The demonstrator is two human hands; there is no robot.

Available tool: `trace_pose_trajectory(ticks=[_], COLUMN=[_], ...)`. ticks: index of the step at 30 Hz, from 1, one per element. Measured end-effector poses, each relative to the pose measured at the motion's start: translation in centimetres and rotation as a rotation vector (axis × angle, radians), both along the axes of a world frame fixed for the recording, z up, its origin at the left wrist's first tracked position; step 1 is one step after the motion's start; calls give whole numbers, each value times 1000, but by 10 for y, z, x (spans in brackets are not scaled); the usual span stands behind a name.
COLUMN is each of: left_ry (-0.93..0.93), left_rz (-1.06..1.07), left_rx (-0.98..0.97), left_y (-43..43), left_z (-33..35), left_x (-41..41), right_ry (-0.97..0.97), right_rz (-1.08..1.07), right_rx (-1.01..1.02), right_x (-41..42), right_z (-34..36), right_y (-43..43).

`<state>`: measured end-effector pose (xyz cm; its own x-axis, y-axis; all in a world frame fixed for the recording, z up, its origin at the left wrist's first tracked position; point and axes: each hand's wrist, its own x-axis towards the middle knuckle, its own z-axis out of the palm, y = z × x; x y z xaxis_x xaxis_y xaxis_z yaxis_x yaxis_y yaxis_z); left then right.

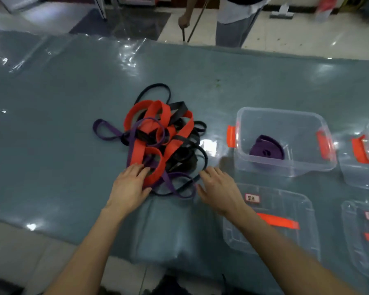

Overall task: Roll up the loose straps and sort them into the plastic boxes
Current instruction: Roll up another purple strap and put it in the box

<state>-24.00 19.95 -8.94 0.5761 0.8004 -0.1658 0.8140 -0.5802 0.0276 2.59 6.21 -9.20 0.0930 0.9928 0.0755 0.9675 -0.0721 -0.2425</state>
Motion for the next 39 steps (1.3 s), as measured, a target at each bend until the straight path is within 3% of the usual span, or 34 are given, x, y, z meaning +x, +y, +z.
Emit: trace_pose_trajectory(ticks=[4,8,11,13,17,23,29,33,39], left_ry=[68,-78,-334,-406,-413,-294,-453,-413,-664], left_rz=[-111,-155,-75,-67,-78,-157,-105,-106,46], left_rx=[-75,-70,-86,-43,-25,-276,-308,-191,68], left_y=[36,54,65,76,105,105,56,35,13], left_z=[-33,-47,-38,-26,0,2,-16,-15,33], left_x=[-38,-53,-56,-57,-50,-42,-24,-9,-4], right_ry=[-15,-30,-15,22,201,436,523,633,782], right_rz=[-29,-110,-169,-165,-221,-325,-258,-165,-310], right_rx=[-285,-414,-332,-260,-230,-179,5,148,218], right_x=[-40,-71,-75,-75,-76,-46,-29,-6,45], right_z=[-41,-71,-79,-77,-61,1,93,152,135], right_y=[27,37,35,30,24,29,30,12,-32])
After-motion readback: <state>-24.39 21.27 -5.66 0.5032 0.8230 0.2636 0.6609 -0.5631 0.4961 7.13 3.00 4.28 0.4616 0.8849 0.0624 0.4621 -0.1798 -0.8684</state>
